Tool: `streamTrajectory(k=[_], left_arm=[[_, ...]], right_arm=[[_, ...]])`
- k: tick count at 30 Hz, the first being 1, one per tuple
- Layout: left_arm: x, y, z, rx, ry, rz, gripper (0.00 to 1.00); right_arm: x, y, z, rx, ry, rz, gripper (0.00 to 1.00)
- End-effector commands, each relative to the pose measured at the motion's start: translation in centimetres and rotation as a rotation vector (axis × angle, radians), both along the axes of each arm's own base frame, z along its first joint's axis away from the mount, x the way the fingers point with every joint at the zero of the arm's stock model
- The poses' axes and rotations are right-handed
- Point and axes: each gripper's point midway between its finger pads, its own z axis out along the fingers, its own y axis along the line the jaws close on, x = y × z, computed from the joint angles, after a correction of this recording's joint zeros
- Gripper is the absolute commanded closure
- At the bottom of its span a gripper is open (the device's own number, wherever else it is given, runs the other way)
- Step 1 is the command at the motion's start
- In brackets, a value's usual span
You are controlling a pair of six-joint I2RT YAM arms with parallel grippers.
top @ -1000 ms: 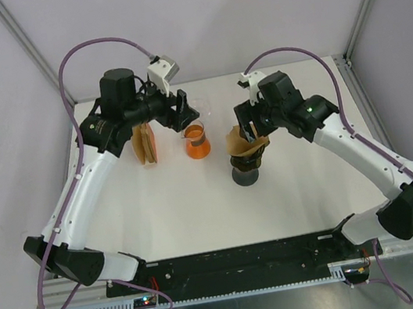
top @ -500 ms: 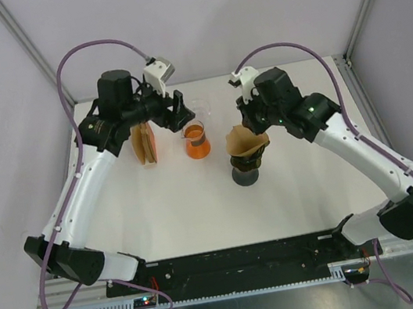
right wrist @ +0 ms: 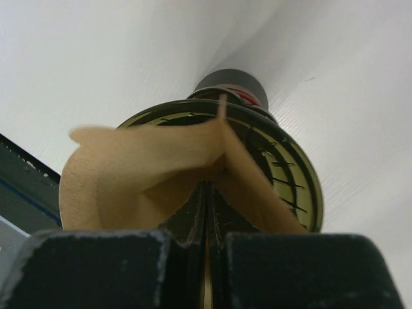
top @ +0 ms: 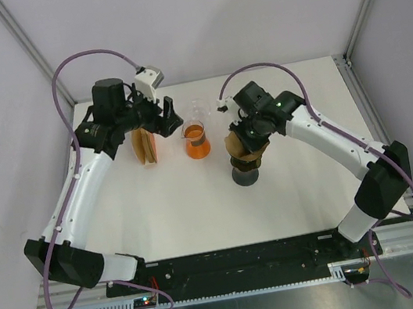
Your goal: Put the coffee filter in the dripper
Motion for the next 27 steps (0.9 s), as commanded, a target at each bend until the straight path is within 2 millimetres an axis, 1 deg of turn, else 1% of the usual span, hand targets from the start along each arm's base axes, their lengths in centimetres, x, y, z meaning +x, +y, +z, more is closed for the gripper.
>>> streamTrajectory(k=[1, 6, 16, 19, 24, 27], left_arm=[[0.3, 0.6, 1.7, -0.011, -0.081, 0.004, 0.18], [0.6, 0.7, 1.7, -0.015, -0.081, 0.008, 0.18], [0.7, 0.7, 1.6, -0.021, -0.080, 0.008, 0.18], [0.7, 0.7, 1.6, -0.022, -0.083, 0.009, 0.18], [0.8, 0.8, 1.7, -0.023, -0.087, 0.010, 0.18], [0.8, 0.9, 1.9, -0.024, -0.092, 0.013, 0.18]], right_arm=[[-0.8, 0.6, 0.1, -0.005, 0.019, 0.042, 1.00], [-0.3, 0.4, -0.7, -0.035, -0.005, 0.016, 1.00], [0.1, 0.9, -1.0, -0.038, -0.011, 0.020, 1.00], [0.6, 0.8, 0.1, -0.033, -0.048, 0.009, 1.00], [1.3, 1.2, 3.3, 0.025, -0.152, 0.003, 1.00], [1.4, 1.2, 4.4, 0.046, -0.184, 0.005, 0.97]])
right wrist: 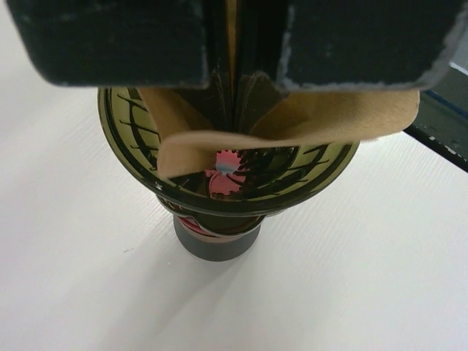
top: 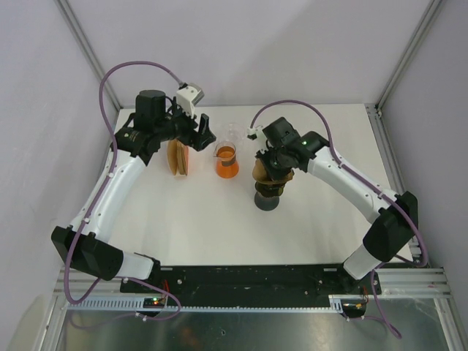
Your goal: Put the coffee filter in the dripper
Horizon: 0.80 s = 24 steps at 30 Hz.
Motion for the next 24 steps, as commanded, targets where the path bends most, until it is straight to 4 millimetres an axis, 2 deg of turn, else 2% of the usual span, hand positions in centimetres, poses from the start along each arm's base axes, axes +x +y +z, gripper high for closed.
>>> streamTrajectory(k=[1, 9, 17, 21, 24], left_arm=[[-0.1, 0.3, 1.8, -0.016, -0.068, -0.008, 0.18], [0.1, 0.4, 2.0, -0.019, -0.072, -0.005, 0.17], [0.2, 0.6, 1.9, -0.020, -0.071, 0.001, 0.17], [0.3, 0.7, 1.8, -0.018, -0.068, 0.004, 0.17], [0.4, 0.8, 1.7, -0.017, -0.067, 0.007, 0.17]], right_arm=[[1.1, 0.6, 5.3, 0.090, -0.157, 0.003, 0.96], [1.0, 0.6, 6.0, 0.102, -0.172, 0.009, 0.87], [0.8, 0.9, 6.9, 0.123, -0.190, 0.015, 0.87], [0.4, 1.2, 6.4, 0.128, -0.165, 0.033, 0.95], [-0.4, 1.3, 4.7, 0.104, -0.107, 0.046, 0.99]])
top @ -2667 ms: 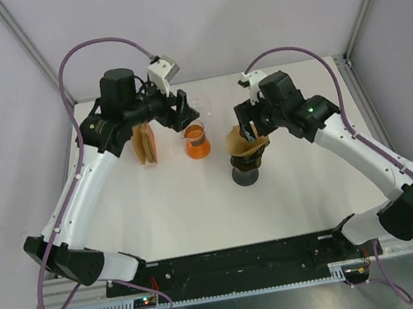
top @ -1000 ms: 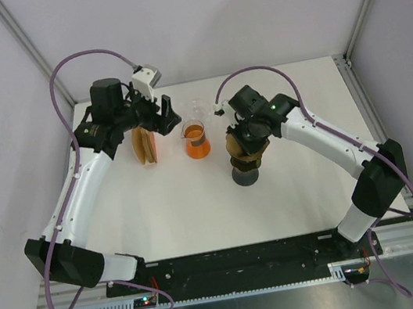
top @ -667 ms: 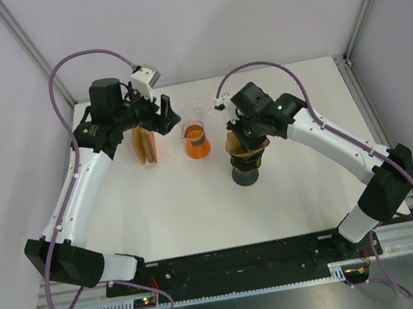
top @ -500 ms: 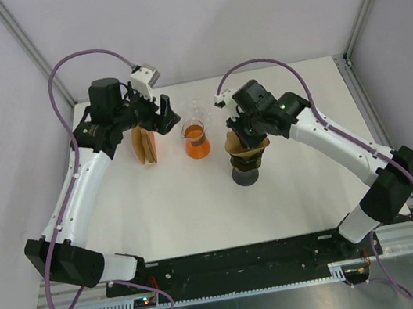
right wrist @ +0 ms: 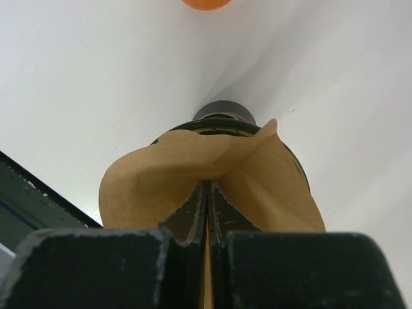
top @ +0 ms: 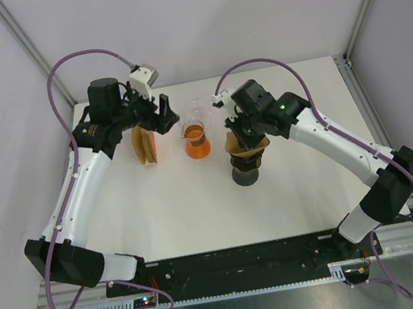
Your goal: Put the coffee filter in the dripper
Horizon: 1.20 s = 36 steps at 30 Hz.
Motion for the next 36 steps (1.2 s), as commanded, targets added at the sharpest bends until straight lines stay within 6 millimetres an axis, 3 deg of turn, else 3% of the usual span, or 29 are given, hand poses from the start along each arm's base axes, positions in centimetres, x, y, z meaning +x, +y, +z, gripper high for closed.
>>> streamTrajectory(k=[1, 10, 23, 30, 36], left_arm=[[0.0, 0.4, 1.6, -0.015, -0.063, -0.005, 0.17], [0.1, 0.4, 1.6, -0.020, -0.061, -0.007, 0.17], [0.2, 0.7, 1.5, -0.019, -0.061, -0.001, 0.16], [0.3, 0.8, 1.5, -0.020, -0.063, 0.000, 0.17], [0.3, 0.8, 1.6, -0.026, -0.062, -0.001, 0.16]], right_arm=[[-0.9, 0.5, 0.5, 0.027, 0.010, 0.030, 1.00], [-1.3, 0.5, -2.8, -0.002, 0.078, 0.013, 1.00], [-0.5, 0.7, -4.8, -0.036, 0.108, 0.010, 1.00], [-0.4, 0.9, -3.8, -0.022, 0.087, 0.010, 1.00], [0.5, 0.9, -1.1, 0.001, 0.000, 0.000, 1.00]])
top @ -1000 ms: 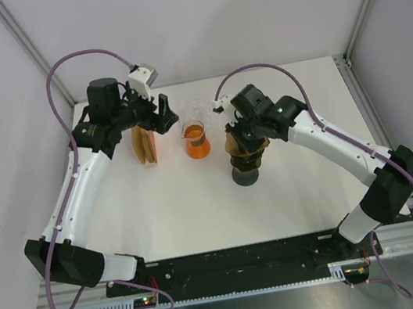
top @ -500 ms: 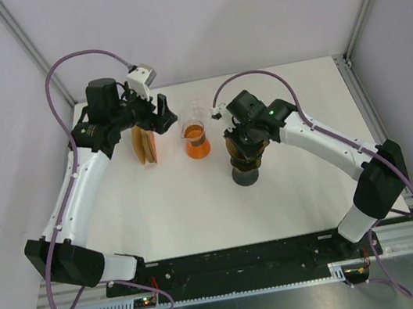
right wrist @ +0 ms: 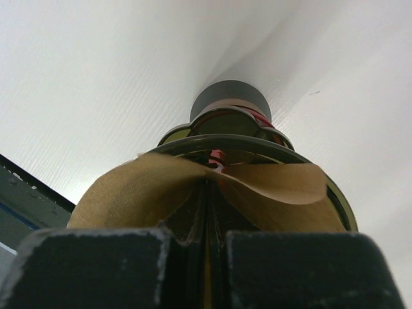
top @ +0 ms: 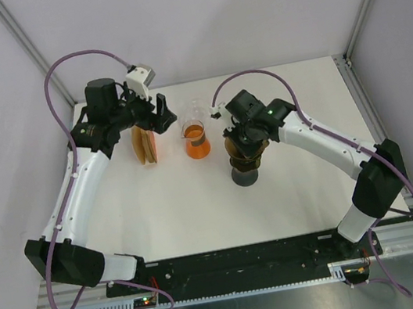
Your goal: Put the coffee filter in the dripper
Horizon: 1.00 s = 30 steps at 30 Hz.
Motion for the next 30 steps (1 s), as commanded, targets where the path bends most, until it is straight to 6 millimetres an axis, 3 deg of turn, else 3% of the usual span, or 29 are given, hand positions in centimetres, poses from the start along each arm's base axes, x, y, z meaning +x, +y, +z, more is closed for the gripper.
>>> streamTrajectory(k=[1, 8, 15, 30], left_arm=[[-0.1, 0.0, 1.8, -0.024, -0.065, -0.019, 0.17], [-0.1, 0.0, 2.0, -0.025, -0.071, -0.021, 0.16], [0.0, 0.1, 2.0, -0.025, -0.072, -0.019, 0.16], [0.1, 0.2, 2.2, -0.029, -0.077, -0.016, 0.16]], right_arm=[[1.6, 0.6, 4.3, 0.061, -0.131, -0.007, 1.00], [2.3, 0.4, 6.0, 0.060, -0.186, -0.011, 1.00], [2.2, 0.2, 6.2, 0.044, -0.181, -0.001, 1.00], [0.5, -0.3, 3.1, 0.009, -0.082, 0.032, 1.00]])
